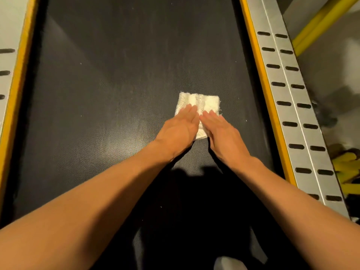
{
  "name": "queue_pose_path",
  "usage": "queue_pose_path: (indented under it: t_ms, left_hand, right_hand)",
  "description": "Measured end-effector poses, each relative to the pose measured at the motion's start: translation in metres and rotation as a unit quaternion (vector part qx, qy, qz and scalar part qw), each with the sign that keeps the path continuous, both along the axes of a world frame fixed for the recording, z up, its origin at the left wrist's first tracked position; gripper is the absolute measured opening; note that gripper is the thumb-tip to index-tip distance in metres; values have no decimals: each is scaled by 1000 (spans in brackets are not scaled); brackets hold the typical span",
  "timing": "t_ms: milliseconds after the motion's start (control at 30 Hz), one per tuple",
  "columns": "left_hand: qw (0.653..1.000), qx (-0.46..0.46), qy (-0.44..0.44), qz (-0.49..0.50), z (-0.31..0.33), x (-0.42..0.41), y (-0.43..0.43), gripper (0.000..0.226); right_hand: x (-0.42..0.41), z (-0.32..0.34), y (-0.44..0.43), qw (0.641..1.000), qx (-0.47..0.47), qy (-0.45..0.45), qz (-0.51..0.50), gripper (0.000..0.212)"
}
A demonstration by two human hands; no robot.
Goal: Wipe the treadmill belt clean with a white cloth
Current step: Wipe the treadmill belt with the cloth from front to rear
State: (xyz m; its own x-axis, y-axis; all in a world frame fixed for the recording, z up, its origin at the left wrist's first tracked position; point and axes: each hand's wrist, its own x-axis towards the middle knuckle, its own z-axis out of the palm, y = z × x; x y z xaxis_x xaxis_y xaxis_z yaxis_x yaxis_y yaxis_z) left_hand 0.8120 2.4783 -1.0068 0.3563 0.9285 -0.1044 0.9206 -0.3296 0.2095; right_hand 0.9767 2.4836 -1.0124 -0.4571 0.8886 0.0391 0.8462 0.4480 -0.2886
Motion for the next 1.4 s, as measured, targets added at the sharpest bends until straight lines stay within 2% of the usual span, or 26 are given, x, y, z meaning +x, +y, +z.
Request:
queue_pose_path:
  t_ms: [200, 433, 533, 600, 733, 833, 900, 1067, 1133, 1300, 1400]
  left_hand:
    - [999, 1, -20, 27, 1, 1, 25, 50]
    - [998, 40, -22, -30, -6, -4, 12, 49]
    - [999, 35, -30, -13, -5, -8, 27, 48]
    - [1000, 20, -14, 5, -1, -12, 34, 48]
    - [999, 10, -3, 37, 0, -27, 38, 49]
    - [999, 0, 6, 40, 3, -21, 37, 45]
    - [999, -19, 7, 49, 7, -16, 35, 46]
    - [998, -52, -5, 28, 15, 3, 12, 50]
    - [996, -65, -25, 61, 21, 9, 8, 49]
    - [992, -39, -42, 109, 25, 27, 22, 49]
    - [994, -25, -9, 108, 14, 40, 30, 52]
  right_hand:
    - [-5, -2, 27, 999, -9, 25, -30, 48]
    - [8, -2, -4, 998, -63, 5, 18, 59]
    - [-1, 1, 14, 999, -48, 8, 22, 59]
    - [-11, 1, 27, 997, -71, 27, -1, 55]
    - [-37, -13, 43, 999, -12, 39, -12, 72]
    - [-41, -12, 38, 998, -25, 54, -25, 66]
    - [-30, -10, 33, 999, -18, 33, -4, 64]
    - [-6, -15, 9, 999, -27, 20, -25, 79]
    - [-3, -12, 8, 999, -40, 16, -28, 81]
    - [4, -7, 31, 1000, -27, 4, -14, 80]
    - [15, -2, 38, 1000, -24, -4, 3, 80]
